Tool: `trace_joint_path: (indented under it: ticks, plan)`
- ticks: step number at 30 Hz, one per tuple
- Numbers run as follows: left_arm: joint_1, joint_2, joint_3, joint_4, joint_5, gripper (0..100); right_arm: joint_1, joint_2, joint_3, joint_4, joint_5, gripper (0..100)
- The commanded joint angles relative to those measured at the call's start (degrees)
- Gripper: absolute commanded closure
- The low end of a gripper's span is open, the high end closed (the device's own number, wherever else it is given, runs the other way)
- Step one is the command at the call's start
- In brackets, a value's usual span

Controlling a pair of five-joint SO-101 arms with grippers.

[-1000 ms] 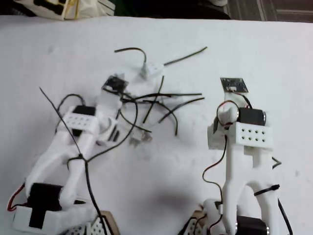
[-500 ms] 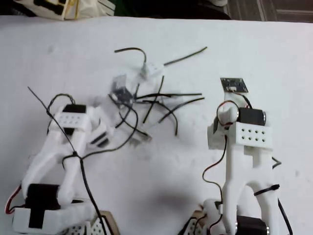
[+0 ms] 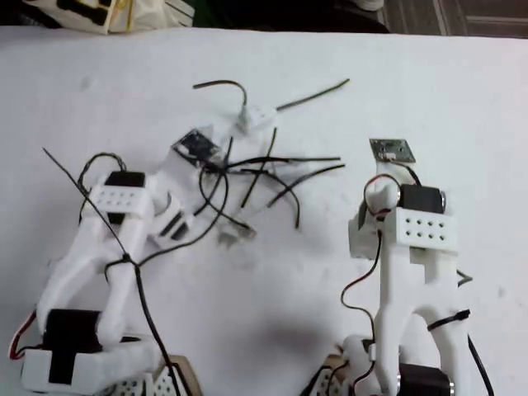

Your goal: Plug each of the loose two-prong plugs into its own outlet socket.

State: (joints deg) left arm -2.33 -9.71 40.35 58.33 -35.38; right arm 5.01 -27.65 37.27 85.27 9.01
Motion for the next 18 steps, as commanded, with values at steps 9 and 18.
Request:
trace_joint_path:
  ticks: [9, 18]
  plan:
    - [0.0, 11.6, -7.5, 4.4, -2.0, 86, 0.2, -1.9, -0.3, 0.7, 0.4, 98.1]
    - [5.1, 15.3, -11.4, 6.6, 8.9, 98, 0.2, -1.9, -0.3, 0.7, 0.4, 98.1]
